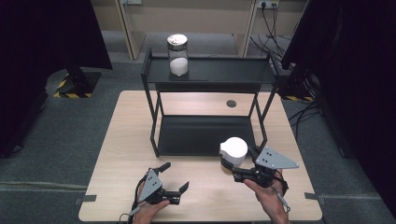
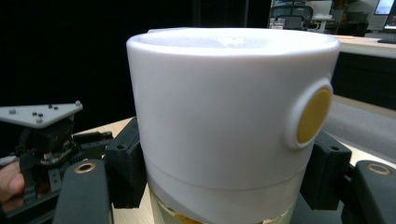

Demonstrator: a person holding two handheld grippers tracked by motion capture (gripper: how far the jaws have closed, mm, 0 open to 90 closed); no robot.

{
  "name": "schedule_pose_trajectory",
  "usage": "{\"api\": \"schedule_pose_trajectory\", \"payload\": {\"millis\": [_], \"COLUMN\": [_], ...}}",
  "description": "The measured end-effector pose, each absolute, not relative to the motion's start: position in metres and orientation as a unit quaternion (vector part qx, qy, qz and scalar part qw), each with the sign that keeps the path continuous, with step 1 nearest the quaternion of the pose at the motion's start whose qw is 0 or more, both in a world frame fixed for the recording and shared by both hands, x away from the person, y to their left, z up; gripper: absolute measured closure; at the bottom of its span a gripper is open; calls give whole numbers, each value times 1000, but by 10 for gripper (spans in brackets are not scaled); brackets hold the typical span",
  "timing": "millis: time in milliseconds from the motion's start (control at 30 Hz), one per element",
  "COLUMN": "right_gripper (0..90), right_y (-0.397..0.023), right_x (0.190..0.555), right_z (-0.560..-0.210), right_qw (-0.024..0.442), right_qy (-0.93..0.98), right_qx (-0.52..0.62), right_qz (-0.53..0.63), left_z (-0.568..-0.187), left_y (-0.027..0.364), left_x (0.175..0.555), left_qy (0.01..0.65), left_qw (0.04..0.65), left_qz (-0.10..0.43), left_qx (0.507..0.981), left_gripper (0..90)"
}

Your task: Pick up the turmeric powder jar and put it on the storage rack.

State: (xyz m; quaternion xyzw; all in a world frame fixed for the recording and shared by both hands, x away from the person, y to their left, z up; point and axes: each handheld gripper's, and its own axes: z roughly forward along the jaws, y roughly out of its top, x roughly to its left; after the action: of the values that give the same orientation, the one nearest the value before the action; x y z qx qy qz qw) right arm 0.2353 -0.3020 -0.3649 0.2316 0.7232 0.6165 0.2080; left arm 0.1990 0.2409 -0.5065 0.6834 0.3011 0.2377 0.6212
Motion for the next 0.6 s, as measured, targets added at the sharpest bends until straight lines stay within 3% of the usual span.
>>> {"api": "schedule_pose_trajectory", "payload": {"millis": [600], "right_gripper": [309], "right_y": [-290], "right_x": [267], "right_z": [-303], "right_qw": [184], "right_qy": [729], "right_qx": [217], "right_qz": [622], "left_z": [-507], "left_y": [241], "left_x": [199], "left_qy": [304], "left_qw": [621], "left_qz": [239], "left_qx": [681], "left_gripper": [23]}}
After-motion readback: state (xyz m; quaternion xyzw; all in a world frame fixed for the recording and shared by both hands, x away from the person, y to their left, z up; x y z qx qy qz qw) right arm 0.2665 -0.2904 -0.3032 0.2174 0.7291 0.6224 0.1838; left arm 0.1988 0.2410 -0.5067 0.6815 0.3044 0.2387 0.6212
